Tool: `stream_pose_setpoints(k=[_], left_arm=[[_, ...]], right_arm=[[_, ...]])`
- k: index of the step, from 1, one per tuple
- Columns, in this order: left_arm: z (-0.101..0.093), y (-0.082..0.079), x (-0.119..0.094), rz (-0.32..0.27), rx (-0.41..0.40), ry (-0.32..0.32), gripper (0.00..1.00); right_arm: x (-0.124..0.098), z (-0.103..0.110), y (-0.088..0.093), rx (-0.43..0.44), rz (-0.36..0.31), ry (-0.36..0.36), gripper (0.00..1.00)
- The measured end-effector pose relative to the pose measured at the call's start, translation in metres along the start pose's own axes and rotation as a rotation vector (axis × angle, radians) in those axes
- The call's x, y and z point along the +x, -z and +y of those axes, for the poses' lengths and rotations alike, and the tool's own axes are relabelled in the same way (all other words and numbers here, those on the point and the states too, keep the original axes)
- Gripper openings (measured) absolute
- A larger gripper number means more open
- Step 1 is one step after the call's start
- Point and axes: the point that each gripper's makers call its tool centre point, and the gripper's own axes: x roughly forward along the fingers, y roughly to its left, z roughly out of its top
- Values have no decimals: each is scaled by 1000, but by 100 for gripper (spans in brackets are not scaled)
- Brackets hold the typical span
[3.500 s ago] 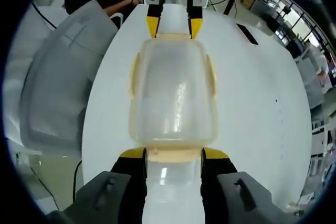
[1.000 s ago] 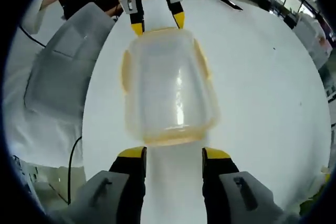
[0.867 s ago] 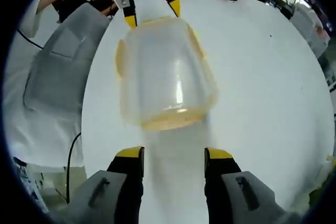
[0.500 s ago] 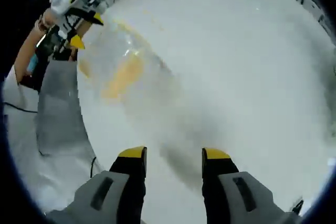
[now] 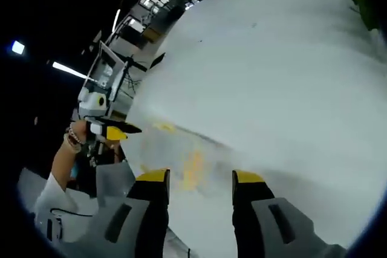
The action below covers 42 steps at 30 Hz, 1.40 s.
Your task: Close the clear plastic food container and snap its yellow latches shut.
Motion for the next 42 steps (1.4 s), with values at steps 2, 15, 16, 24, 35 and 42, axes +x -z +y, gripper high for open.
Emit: stream_pose_setpoints(k=[2, 15, 16, 24, 35, 42], left_arm=[[0, 5, 5, 20, -9, -12, 50], [0, 7, 22, 58, -13, -52, 40], [-1, 8, 24, 58, -11, -50, 40], [1, 9, 25, 79, -10, -59, 37], [11, 9, 24, 92, 9, -105, 28], [11, 9, 25, 96, -4, -116, 24]], right_arm=[[9, 8, 3, 10, 16, -16, 39], [28, 6, 16, 23, 114, 24, 36], [29, 6, 17, 27, 118, 19, 36], [40, 1, 20, 4, 141, 79, 22], [41, 0, 20, -19, 170, 66, 19], [42, 0, 21, -28, 159, 55, 19]])
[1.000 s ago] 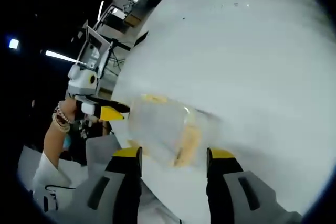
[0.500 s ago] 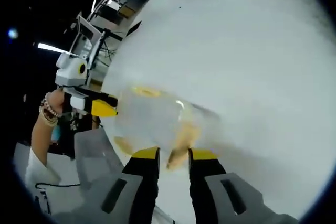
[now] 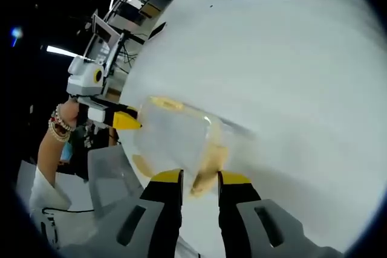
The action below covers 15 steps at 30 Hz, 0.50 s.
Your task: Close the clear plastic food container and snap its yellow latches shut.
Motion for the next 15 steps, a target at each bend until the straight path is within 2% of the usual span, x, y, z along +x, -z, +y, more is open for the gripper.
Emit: stream_pose_setpoints(k=[14, 15], left_arm=[[1, 1, 2, 4, -1, 24, 21], [-8, 0, 4, -5, -23, 69, 20]], right_arm=[[1, 0, 1, -21, -3, -8, 17], [1, 0, 2, -21, -2, -9, 17]])
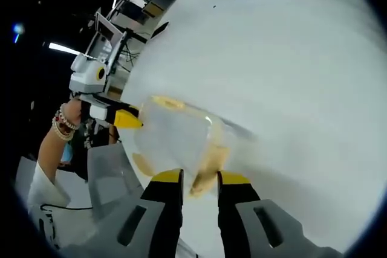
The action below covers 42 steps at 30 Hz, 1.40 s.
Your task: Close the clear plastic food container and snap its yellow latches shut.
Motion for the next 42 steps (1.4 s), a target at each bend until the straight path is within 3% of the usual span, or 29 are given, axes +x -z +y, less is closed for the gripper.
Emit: stream_pose_setpoints(k=[1, 8, 15, 29, 30, 31, 33, 42], left_arm=[[6, 0, -3, 7, 1, -22, 20], [5, -2, -5, -1, 11, -21, 20], [6, -1, -4, -8, 3, -15, 20], [9, -1, -3, -10, 2, -17, 20], [9, -1, -3, -8, 2, -19, 20], [9, -1, -3, -6, 5, -21, 20], [10, -2, -3, -4, 7, -22, 20], [8, -2, -2, -9, 56, -21, 21]], right_arm=[[4, 0, -1, 1, 0, 0, 17], [6, -2, -1, 2, 12, -7, 17], [6, -3, 1, 70, -11, -64, 17], [3, -2, 1, 87, -21, -91, 15], [3, 8, 6, 86, -8, -147, 13], [7, 3, 3, 140, -33, -112, 13], [7, 5, 6, 145, -31, -125, 14], [6, 9, 1, 74, -30, -95, 16]])
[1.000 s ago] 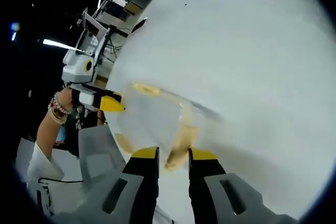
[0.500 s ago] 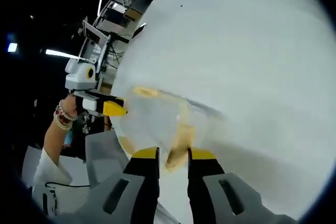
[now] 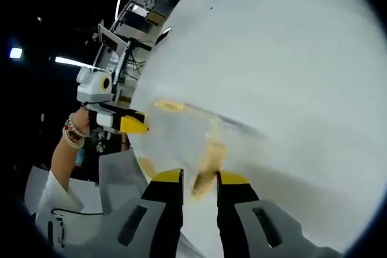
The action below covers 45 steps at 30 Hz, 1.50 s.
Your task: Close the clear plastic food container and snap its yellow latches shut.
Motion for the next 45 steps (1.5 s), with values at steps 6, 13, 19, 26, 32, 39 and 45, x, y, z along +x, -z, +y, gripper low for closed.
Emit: stream_pose_setpoints(k=[6, 13, 19, 26, 32, 39, 45], left_arm=[[-2, -5, -2, -54, 123, -19, 22], [2, -19, -28, -140, 386, -85, 15], [-10, -24, -46, -211, 571, -62, 9], [-29, -14, -36, -220, 755, -73, 0], [-51, -16, -22, -257, 881, -24, 0], [-75, -8, -6, -261, 925, 41, 0], [-79, 4, 10, -254, 1037, 28, 0]], right_arm=[[-4, -3, -6, -96, 9, 49, 17], [-15, -12, -8, -244, 47, 163, 22], [-30, -11, -20, -333, 29, 210, 12], [-30, 16, -44, -451, -76, 185, 11], [-10, 41, -51, -512, -87, 119, 11], [15, 61, -52, -629, -41, 94, 6], [31, 64, -48, -746, 18, 96, 2]])
